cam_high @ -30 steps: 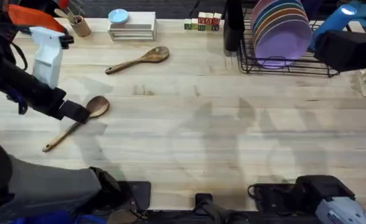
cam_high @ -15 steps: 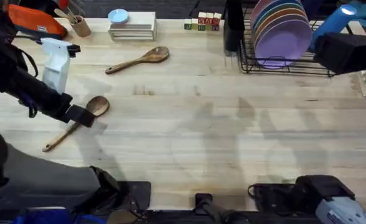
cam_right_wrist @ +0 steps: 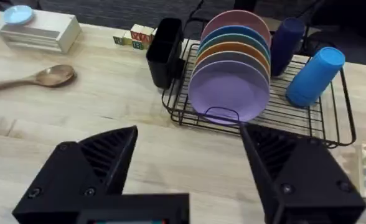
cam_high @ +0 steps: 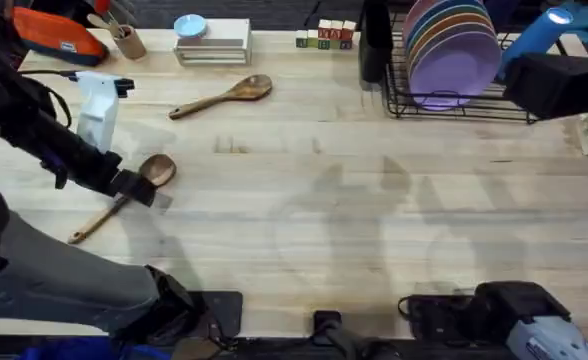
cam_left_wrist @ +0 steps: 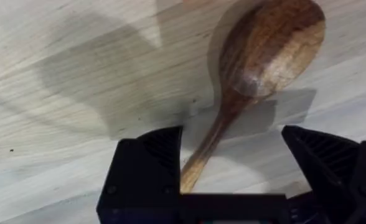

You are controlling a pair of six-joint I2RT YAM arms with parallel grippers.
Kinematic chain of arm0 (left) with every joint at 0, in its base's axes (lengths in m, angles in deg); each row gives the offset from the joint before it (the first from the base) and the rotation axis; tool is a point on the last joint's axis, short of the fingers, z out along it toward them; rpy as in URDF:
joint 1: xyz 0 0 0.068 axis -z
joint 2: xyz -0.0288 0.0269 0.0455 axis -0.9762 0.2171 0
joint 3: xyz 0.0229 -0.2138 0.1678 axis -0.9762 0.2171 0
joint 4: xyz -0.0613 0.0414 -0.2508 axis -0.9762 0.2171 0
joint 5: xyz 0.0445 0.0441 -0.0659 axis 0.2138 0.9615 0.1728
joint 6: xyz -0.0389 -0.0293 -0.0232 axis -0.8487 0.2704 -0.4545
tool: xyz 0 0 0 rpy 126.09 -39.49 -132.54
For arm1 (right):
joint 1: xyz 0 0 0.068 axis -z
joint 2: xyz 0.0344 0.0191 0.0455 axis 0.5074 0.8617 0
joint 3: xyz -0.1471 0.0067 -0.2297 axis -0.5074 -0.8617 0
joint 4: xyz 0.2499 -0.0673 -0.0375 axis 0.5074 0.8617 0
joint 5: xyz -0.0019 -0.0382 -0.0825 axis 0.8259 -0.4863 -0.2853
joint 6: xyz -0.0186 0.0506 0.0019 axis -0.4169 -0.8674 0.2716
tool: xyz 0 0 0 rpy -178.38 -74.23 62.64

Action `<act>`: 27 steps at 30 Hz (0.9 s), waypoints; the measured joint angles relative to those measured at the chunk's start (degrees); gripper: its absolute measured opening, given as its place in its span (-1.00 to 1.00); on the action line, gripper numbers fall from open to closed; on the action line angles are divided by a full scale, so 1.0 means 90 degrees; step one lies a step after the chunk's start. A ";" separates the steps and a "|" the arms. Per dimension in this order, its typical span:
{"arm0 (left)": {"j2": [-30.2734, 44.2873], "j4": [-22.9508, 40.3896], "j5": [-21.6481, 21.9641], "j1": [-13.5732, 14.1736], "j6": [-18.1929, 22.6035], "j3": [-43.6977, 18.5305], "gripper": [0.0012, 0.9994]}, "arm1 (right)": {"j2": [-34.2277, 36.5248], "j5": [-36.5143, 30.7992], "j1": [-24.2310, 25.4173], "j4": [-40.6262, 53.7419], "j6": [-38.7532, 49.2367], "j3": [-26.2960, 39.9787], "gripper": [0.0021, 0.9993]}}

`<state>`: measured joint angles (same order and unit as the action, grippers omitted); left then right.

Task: Pick up the spoon on the table one by one and put them onto the rack

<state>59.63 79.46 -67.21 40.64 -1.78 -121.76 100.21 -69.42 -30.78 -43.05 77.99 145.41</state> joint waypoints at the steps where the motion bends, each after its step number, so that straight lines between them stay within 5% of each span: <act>1: 0.0001 0.0000 0.0000 0.0000 -0.0015 -0.0002 0.99 | 0.0000 -0.0002 0.0000 0.0001 0.0000 0.0000 0.99; 14: 0.0022 0.0017 0.0002 0.0000 -0.0064 -0.0022 0.99 | 0.0001 -0.0002 0.0000 0.0015 -0.0002 0.0000 0.99; 17: 0.0040 -0.0089 0.0093 -0.0002 -0.0079 -0.0024 0.62 | 0.0000 0.0000 0.0000 0.0015 0.0000 0.0000 0.99; 20: 0.0063 -0.0124 0.0152 0.0036 -0.0085 -0.0032 0.56 | 0.0000 0.0000 0.0000 0.0015 0.0000 0.0000 0.99; 23: 0.0080 -0.0174 0.0385 0.0243 -0.0108 -0.0032 0.25 | 0.0000 0.0000 0.0000 0.0017 0.0002 0.0000 0.99; 27: 0.0102 -0.0220 0.0676 0.0484 -0.0112 0.0006 0.22 | 0.0000 -0.0002 0.0000 0.0017 0.0041 0.0000 0.99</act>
<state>60.55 77.47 -61.12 45.00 -2.79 -121.70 100.21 -69.44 -30.78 -42.90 78.36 145.41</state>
